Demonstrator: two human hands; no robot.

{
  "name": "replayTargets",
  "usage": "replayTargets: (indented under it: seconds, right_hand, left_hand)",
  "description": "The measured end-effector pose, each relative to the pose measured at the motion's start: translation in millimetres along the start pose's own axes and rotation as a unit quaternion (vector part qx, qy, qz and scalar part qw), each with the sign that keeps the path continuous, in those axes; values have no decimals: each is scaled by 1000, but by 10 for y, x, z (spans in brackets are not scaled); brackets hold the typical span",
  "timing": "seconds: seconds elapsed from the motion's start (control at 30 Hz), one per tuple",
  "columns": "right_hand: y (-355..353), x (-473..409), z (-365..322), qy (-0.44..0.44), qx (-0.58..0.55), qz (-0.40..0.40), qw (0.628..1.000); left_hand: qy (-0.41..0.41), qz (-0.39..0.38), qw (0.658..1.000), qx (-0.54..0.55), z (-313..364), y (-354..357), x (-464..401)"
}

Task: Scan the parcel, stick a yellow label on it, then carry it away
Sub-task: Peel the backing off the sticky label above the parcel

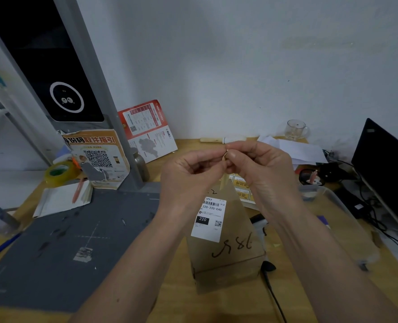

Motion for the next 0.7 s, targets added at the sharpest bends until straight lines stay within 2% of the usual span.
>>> replayTargets:
  seconds: [0.17, 0.33, 0.57, 0.7]
  right_hand:
    - [5, 19, -43, -2, 39, 4, 999]
    - [-58, 49, -151, -24, 149, 48, 987]
    - [-26, 174, -417, -157, 313, 118, 929]
    - [-23, 219, -431, -188, 338, 137, 912]
  left_hand:
    - [-4, 21, 999, -30, -14, -64, -7]
    - [5, 23, 999, -41, 21, -52, 8]
    - [-30, 20, 999, -7, -44, -28, -4]
    - [-78, 25, 996, 30, -142, -40, 6]
Point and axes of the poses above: each hand's wrist, its own x-axis away from the middle knuckle, its own y-axis out of the palm, z = x × y, the point moved 9 cm from there along -x, towards the middle knuckle, and after that the axes turned 10 degrees about x, right-handed, at the moved point
